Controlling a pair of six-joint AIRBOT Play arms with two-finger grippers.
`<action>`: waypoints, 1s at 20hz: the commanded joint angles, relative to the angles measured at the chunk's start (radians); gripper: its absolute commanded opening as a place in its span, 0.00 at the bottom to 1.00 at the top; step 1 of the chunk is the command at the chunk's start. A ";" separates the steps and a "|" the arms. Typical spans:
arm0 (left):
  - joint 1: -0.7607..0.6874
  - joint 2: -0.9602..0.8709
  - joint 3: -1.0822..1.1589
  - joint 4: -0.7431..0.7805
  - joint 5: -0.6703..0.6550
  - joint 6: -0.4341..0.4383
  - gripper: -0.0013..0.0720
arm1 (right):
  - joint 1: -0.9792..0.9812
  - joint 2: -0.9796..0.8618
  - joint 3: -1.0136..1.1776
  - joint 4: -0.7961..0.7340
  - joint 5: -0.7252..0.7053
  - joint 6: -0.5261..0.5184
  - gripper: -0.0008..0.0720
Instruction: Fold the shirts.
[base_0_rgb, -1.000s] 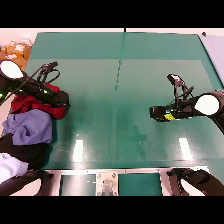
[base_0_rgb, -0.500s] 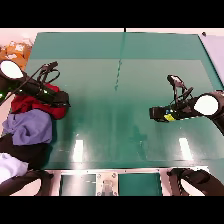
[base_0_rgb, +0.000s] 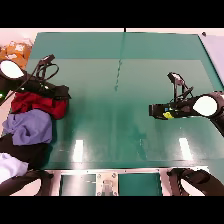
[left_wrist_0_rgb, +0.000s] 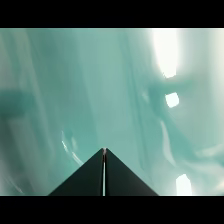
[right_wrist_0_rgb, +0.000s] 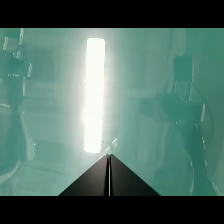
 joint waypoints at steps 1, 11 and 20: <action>0.000 -0.001 0.000 0.223 0.147 -0.001 0.59 | 0.000 0.000 -0.005 0.000 -0.061 0.000 0.04; 0.305 -0.237 0.000 0.673 0.399 -0.174 1.00 | -0.153 0.000 -0.005 -0.011 -0.137 -0.008 0.44; 0.305 -0.413 0.102 0.534 0.227 0.008 0.04 | -0.270 0.000 -0.004 -0.010 -0.119 -0.047 0.32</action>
